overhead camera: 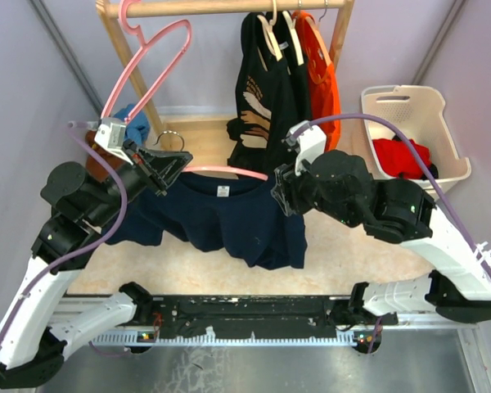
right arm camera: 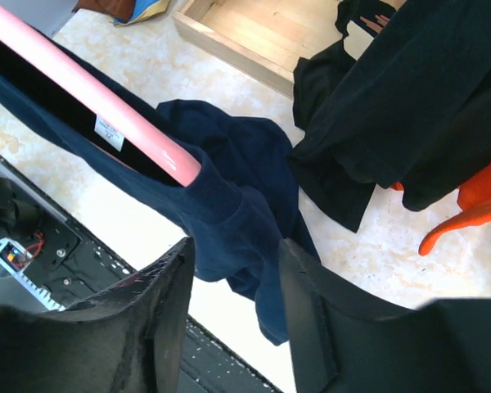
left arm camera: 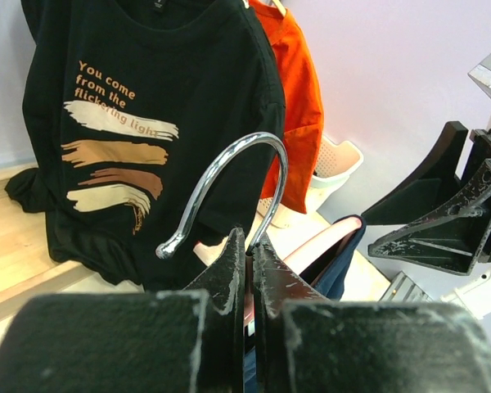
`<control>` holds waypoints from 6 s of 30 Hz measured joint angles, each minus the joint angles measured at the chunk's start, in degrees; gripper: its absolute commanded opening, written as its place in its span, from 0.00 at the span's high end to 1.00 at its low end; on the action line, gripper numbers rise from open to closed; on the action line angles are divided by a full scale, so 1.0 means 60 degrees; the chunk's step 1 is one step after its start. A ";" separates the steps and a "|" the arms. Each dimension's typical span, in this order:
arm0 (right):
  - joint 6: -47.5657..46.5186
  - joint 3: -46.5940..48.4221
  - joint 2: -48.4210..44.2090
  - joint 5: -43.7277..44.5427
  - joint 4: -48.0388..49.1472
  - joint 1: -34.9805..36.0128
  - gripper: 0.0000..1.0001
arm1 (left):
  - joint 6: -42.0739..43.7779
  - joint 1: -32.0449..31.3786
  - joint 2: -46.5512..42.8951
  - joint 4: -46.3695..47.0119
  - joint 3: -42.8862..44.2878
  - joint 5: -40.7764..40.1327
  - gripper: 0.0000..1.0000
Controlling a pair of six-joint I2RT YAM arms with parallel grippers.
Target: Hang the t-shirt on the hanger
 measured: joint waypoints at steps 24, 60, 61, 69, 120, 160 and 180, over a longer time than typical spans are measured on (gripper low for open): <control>-0.0470 0.0204 0.0219 0.0069 0.0368 0.0000 1.00 | -0.0004 0.0000 0.0259 0.0044 0.0004 0.0514 1.00; -0.0550 -0.0510 -0.0226 0.0273 0.0266 0.0000 0.74 | -0.0055 0.0000 0.0557 -0.0025 0.0295 0.0878 1.00; -0.0554 -0.0510 -0.0222 0.0277 0.0277 0.0000 0.76 | -0.0051 0.0000 0.0557 -0.0022 0.0299 0.0878 1.00; -0.0823 -0.0506 -0.0200 0.0288 0.0189 0.0004 0.97 | -0.0007 0.0004 0.0612 -0.0036 0.0306 0.0867 1.00; -0.1384 -0.1388 -0.1158 -0.0663 0.1610 0.0000 0.77 | -0.0135 0.0040 0.1056 0.0113 0.0492 0.1617 1.00; -0.1967 -0.1188 -0.1071 -0.0481 0.1891 0.0004 0.79 | -0.0073 0.0087 0.1231 0.0215 0.0637 0.1508 1.00; -0.1268 -0.1319 -0.1428 -0.0310 0.1956 0.0004 0.70 | -0.0076 0.0040 0.1224 0.0171 0.0634 0.1763 1.00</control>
